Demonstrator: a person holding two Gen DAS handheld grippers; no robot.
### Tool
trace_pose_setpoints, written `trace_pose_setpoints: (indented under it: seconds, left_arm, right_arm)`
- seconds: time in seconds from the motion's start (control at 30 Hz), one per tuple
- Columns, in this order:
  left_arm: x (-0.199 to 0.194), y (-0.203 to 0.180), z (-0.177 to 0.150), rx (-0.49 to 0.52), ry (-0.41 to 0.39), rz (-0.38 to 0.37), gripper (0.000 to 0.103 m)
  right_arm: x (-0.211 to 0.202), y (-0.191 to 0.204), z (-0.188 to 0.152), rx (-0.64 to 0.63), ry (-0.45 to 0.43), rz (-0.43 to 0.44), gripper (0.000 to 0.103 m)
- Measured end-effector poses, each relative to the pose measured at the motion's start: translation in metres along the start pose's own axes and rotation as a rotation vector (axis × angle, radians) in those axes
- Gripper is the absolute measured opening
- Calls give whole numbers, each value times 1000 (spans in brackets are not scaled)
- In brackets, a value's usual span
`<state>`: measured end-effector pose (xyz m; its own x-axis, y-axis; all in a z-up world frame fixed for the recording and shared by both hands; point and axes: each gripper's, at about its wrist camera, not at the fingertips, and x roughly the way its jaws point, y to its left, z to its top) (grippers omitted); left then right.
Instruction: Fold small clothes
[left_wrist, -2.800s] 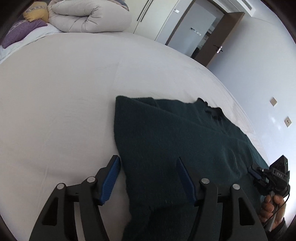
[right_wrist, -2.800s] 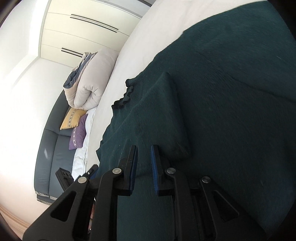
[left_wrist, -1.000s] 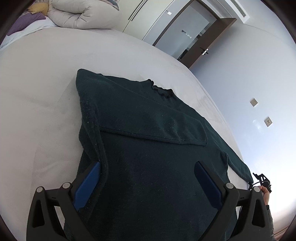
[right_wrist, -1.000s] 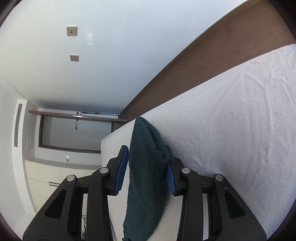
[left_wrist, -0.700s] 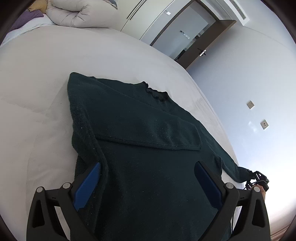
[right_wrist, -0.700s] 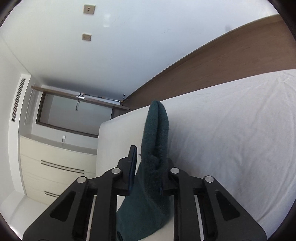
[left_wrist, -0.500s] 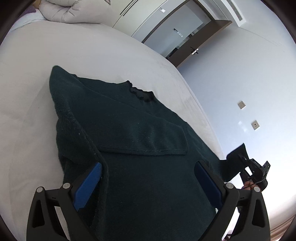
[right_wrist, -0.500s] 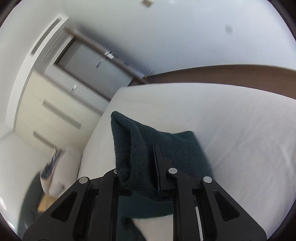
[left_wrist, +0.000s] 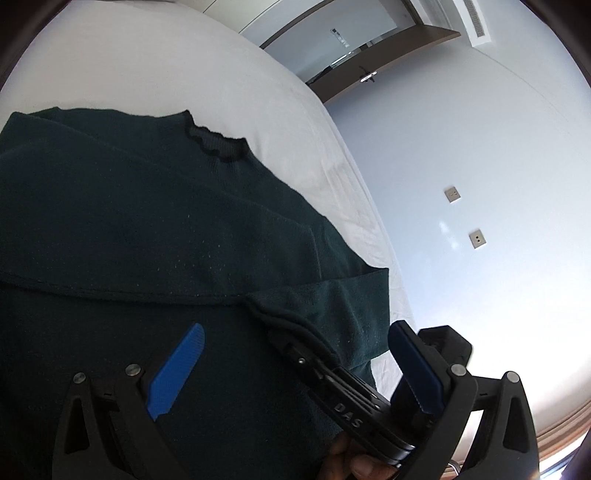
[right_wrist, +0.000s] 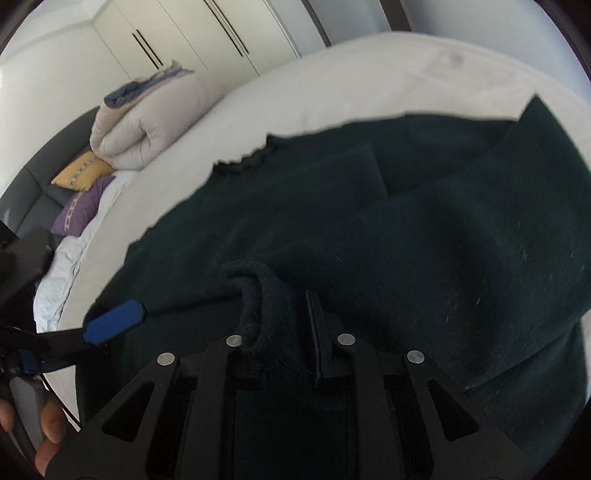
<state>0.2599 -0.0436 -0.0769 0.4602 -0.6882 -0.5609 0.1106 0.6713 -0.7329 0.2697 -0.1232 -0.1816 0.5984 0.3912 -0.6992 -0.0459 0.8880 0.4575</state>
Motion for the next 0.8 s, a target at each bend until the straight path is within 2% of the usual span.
trace_pose_setpoints:
  seconds: [0.03, 0.07, 0.1, 0.13, 0.17, 0.2, 0.3, 0.33, 0.4, 0.43, 0.47, 0.5, 0.53, 0.57, 0.7, 0.8]
  left_arm:
    - [7, -1, -1, 1, 21, 10, 101]
    - [13, -1, -2, 2, 42, 18, 101]
    - [22, -1, -3, 1, 70, 31, 101]
    - [30, -1, -4, -3, 94, 43, 101]
    - [36, 0, -6, -9, 112, 53, 101]
    - [43, 1, -8, -22, 134, 58, 101]
    - [57, -2, -10, -21, 153, 63, 100]
    - [60, -2, -9, -17, 154, 70, 96]
    - [69, -3, -7, -13, 161, 87, 82]
    - [72, -3, -6, -10, 164, 94, 69]
    - [75, -2, -4, -9, 171, 114, 50]
    - [76, 0, -4, -14, 172, 132, 40]
    - [76, 4, -4, -22, 169, 147, 23]
    - [75, 8, -3, -27, 168, 148, 17]
    - [63, 15, -2, -22, 158, 120, 7]
    - [40, 4, 5, 47, 106, 128, 7]
  right_arm:
    - [1, 1, -6, 13, -6, 21, 18]
    - [-5, 3, -9, 18, -26, 47, 31]
    - [-11, -6, -5, 22, -32, 71, 60]
    - [-19, -9, -9, 42, -47, 116, 73]
    - [-28, -10, -14, 59, -62, 136, 82]
    - [-38, -15, -20, 78, -83, 157, 82]
    - [-54, -32, -33, 111, -44, 219, 82]
    - [-56, -42, -40, 141, -43, 257, 82]
    - [-74, -51, -58, 164, -76, 325, 81]
    - [-76, -58, -60, 176, -101, 365, 81]
    - [-77, -63, -61, 190, -113, 388, 81]
    - [-75, -66, -60, 203, -115, 399, 81]
    - [-71, -68, -59, 207, -117, 401, 80]
    - [-72, -69, -60, 203, -120, 399, 80]
    - [-73, -69, -61, 184, -127, 396, 80]
    - [-76, -71, -61, 188, -132, 402, 80]
